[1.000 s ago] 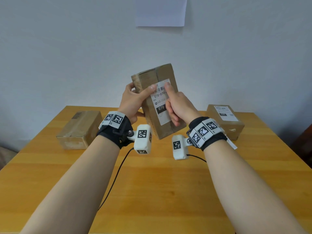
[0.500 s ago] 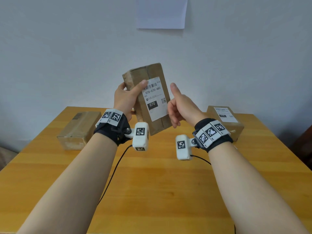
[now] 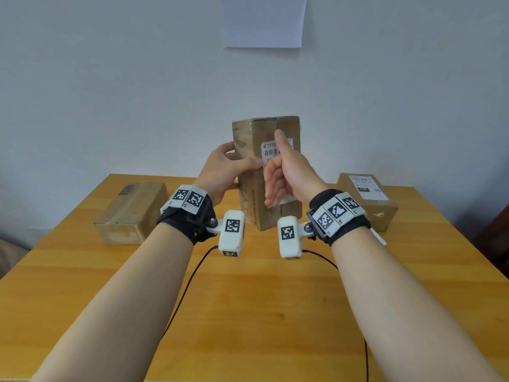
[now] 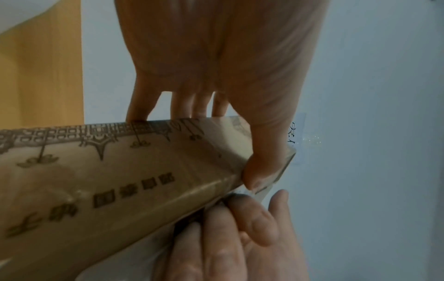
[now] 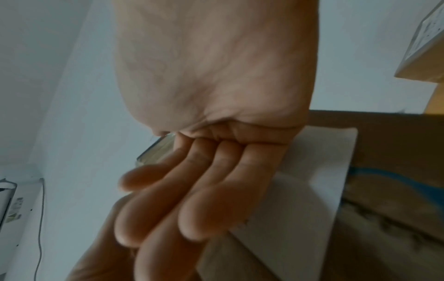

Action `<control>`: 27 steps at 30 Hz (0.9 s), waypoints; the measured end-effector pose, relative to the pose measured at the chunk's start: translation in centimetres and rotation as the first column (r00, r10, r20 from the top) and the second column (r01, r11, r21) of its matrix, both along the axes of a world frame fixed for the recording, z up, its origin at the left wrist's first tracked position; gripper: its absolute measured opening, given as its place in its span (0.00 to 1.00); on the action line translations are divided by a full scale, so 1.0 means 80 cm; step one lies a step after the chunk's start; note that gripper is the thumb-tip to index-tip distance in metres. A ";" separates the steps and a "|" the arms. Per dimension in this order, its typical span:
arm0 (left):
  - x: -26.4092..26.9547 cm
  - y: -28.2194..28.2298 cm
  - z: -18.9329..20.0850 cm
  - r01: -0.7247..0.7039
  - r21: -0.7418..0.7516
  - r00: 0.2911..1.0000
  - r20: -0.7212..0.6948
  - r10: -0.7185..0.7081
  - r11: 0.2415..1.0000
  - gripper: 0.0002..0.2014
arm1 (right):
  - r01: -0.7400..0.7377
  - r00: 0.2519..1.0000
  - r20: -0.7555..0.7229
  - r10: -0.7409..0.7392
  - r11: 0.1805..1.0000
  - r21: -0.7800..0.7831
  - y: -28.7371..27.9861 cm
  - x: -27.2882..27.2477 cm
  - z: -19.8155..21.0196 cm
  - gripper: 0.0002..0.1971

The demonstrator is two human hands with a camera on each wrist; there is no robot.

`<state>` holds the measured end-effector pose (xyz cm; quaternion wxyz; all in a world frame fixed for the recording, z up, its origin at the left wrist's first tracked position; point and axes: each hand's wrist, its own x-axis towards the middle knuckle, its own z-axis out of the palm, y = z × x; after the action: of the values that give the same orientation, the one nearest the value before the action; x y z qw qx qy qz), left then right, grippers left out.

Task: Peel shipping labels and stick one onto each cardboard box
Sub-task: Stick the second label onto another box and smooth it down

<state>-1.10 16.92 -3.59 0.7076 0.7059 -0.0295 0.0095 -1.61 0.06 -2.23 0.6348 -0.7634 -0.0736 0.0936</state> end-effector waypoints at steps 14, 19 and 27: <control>-0.005 -0.004 -0.007 0.117 0.288 0.984 0.096 -0.151 0.950 0.22 | 0.180 0.970 0.141 -0.198 0.975 0.132 -0.001 -0.004 0.021 0.44; -0.005 -0.010 -0.004 0.120 0.301 0.983 0.094 -0.155 0.946 0.23 | 0.226 0.941 0.160 -0.297 0.907 0.356 -0.001 -0.006 0.018 0.40; -0.007 -0.014 -0.015 0.111 0.259 0.987 0.082 -0.136 0.960 0.22 | 0.118 0.937 0.184 -0.295 0.768 0.630 -0.005 0.003 0.012 0.38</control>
<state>-1.66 15.80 -4.78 0.6085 0.7860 -0.1095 -0.0039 -1.38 -0.31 -1.31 0.8367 -0.5264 -0.1011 -0.1122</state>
